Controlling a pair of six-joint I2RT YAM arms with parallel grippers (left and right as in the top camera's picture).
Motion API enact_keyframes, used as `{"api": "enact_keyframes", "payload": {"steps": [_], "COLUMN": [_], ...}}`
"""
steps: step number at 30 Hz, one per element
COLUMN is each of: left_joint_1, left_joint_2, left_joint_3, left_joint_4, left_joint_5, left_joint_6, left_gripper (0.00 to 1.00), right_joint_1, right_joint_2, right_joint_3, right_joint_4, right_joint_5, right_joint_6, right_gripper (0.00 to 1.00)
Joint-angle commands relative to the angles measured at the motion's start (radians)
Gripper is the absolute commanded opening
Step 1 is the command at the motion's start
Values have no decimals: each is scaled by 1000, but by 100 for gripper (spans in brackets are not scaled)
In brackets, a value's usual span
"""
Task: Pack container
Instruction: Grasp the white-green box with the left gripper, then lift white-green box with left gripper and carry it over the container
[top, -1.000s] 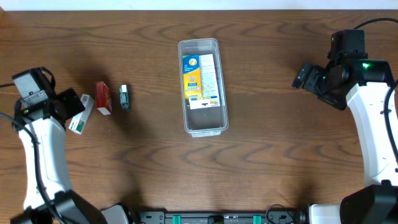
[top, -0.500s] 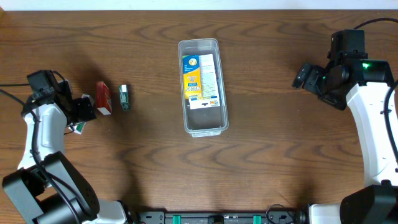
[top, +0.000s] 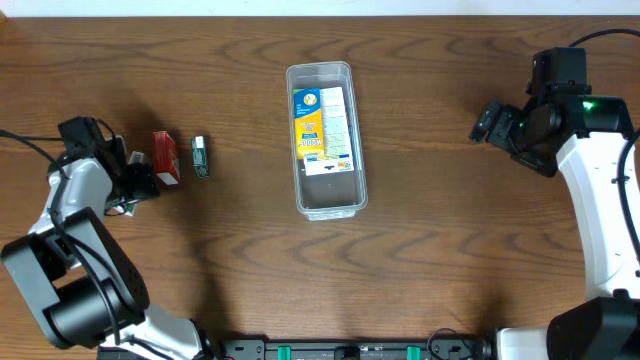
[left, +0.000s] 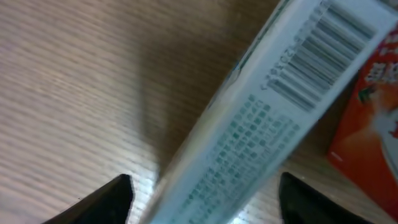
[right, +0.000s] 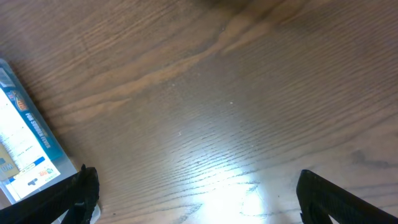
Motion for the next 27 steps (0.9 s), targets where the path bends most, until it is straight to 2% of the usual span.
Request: {"api": "enact_keyframes", "payload": {"steps": [1,6,12,18,23,26,27], "left_joint_1": [4,4,4,5,4,2,1], "left_joint_2": [7,6,6,-22,-148,-267,-305], "left_joint_3": [18,18,18,19,24,27,27], "left_joint_4": [12,10,5,-16,-45,-53,-53], "left_joint_5": [10,10,10,10,10,10,14], "left_joint_6": [-1,-1,-12,-34,-35,-56,-73], "left_gripper": [63,41,25,19,19,6,6], "right_joint_1": [-6,-6,-6,-6,-6,-6,-6], "right_joint_2": [-8,-8,-8,-8,-8,-8,-8], "right_joint_3": [3,3,3,3,3,3,3], "right_joint_4": [-1,-1,-1,-1,-1,-1,-1], "right_joint_5": [-1,-1,-1,-1,-1,-1,-1], "right_joint_6": [7,7,7,7,7,7,7], "right_gripper": [99,99,99,99,99,99,99]}}
